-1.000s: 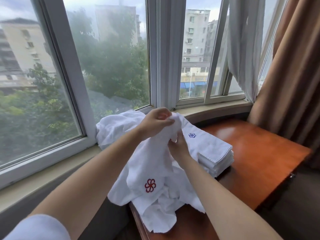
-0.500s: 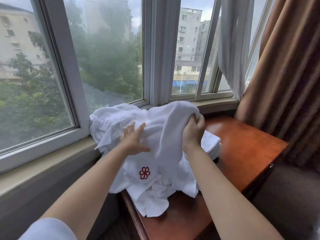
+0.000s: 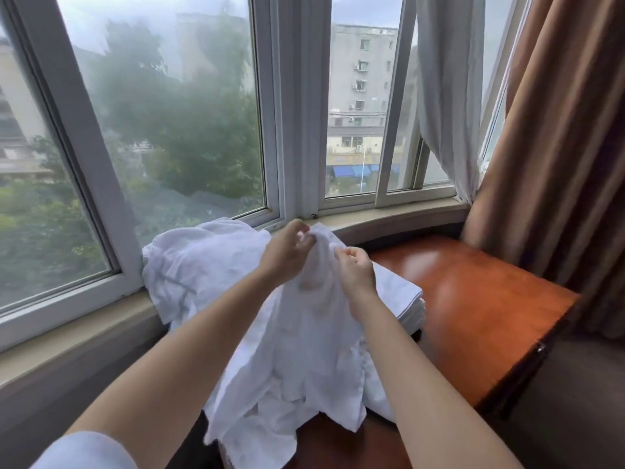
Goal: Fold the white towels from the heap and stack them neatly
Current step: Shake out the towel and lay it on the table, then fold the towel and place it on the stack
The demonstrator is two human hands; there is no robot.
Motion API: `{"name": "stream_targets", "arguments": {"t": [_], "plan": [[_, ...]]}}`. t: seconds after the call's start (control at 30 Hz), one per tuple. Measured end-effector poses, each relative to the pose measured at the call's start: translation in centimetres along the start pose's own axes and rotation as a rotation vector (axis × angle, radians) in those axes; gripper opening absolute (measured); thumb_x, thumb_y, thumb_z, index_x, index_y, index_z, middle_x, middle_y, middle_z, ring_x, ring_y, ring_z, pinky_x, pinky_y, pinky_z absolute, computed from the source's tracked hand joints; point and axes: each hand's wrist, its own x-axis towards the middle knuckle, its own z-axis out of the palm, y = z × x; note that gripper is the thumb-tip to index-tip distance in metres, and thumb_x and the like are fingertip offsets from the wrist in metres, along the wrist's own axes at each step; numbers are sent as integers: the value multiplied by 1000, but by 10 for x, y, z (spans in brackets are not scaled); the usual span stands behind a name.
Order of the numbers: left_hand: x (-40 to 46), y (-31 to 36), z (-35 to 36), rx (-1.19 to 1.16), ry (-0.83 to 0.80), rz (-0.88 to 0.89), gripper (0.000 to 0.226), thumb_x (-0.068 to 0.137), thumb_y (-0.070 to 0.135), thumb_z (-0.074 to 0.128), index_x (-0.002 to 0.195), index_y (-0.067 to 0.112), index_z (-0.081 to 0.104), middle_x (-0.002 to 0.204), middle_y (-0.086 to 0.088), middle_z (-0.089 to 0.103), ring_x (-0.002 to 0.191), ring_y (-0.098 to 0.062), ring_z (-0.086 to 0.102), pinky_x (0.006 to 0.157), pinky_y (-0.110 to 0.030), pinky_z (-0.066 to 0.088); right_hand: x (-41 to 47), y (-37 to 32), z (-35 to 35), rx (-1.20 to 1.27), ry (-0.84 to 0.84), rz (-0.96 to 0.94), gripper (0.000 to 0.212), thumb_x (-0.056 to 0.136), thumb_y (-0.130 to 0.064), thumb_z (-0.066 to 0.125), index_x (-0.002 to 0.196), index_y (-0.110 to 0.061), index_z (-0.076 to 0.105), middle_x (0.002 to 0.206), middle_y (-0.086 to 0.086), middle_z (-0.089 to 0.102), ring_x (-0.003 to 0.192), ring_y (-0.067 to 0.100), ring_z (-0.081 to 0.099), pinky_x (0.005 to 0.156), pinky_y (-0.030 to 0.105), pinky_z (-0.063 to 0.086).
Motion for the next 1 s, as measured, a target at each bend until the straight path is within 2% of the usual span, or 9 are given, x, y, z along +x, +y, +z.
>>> {"name": "stream_targets", "arguments": {"t": [0.17,0.27,0.33,0.4,0.57,0.67,0.73,0.9,1.0], "plan": [[23,11,47,-154,166,-128,14,93,22,61,93,9,63,95,-19,69,92,-37,62,69,-29,40,55,5,-41,-43,-373,33,8,99,-30,51,98,-23,54,100,-1,55,95,15,50,84,30,42],[37,23,67,-230,255,-218,16,94,25,59,93,10,65,92,-15,69,81,-33,59,71,-30,42,87,9,-66,-142,-629,135,51,93,-50,54,139,-32,40,138,-13,45,129,12,40,107,35,35],[46,32,75,-316,310,-276,16,94,27,60,83,16,63,80,-6,65,73,-20,54,70,-28,42,102,8,-77,-180,-736,209,72,84,-63,58,146,-46,26,143,-19,41,131,12,43,103,36,40],[53,44,86,-397,323,-307,21,93,26,61,73,19,61,70,1,58,71,-15,51,68,-29,42,115,4,-85,-173,-801,211,73,74,-69,63,139,-50,34,132,-19,53,116,10,56,83,31,48],[57,65,104,-464,197,-274,24,74,35,59,82,12,58,82,-7,56,78,-16,52,73,-34,43,136,6,-93,-148,-677,121,38,75,-46,69,106,-25,60,89,-6,65,72,12,57,48,22,37],[57,66,108,-442,161,-245,24,70,35,54,85,17,49,84,-2,51,77,-13,48,74,-29,43,141,12,-100,-59,-514,92,15,82,-35,67,79,-21,61,74,-5,62,67,12,56,56,24,42],[56,61,117,-436,130,-225,25,71,37,52,86,17,47,82,1,47,74,-10,45,68,-26,40,144,13,-107,-1,-399,68,19,84,-30,65,69,-22,56,67,-5,56,65,12,50,58,26,40],[58,44,149,-349,-65,-157,37,80,48,46,97,16,52,92,5,51,87,-11,50,82,-34,43,151,16,-135,25,-174,30,17,83,-30,66,72,-21,56,63,-10,56,65,10,52,61,28,42],[66,53,178,-379,-97,-146,29,89,42,53,96,14,54,89,5,53,83,-10,52,74,-25,43,163,21,-163,29,-107,57,14,80,-31,69,77,-20,61,67,-10,61,67,10,57,63,27,46]]}}
